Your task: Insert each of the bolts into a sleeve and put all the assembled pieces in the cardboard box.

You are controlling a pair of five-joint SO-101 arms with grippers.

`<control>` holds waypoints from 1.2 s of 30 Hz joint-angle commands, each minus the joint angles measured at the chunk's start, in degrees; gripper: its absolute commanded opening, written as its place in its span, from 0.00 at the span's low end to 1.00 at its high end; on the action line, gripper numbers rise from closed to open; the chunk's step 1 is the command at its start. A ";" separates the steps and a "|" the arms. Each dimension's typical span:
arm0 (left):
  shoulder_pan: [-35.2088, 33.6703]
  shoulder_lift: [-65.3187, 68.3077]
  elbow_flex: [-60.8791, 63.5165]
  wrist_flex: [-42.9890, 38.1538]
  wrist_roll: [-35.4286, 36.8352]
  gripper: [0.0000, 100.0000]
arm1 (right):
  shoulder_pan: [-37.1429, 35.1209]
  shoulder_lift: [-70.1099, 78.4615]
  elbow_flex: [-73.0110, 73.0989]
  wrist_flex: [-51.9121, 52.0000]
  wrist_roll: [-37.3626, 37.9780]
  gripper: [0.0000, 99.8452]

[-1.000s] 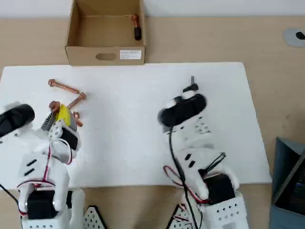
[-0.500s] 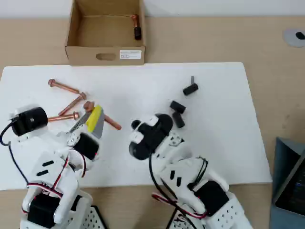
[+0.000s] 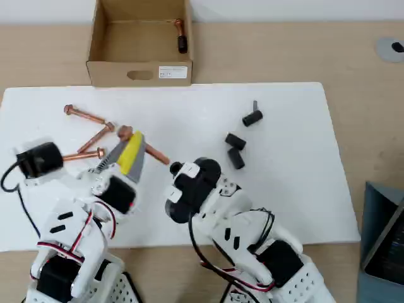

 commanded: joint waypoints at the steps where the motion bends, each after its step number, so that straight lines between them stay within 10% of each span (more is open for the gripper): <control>1: 2.11 -0.40 -2.99 -1.58 -2.73 0.00 | -0.92 -0.84 -0.13 -1.14 1.32 0.01; 36: 5.63 -0.40 4.84 -1.93 -5.71 0.00 | -4.00 -0.84 -0.48 -1.49 1.32 0.01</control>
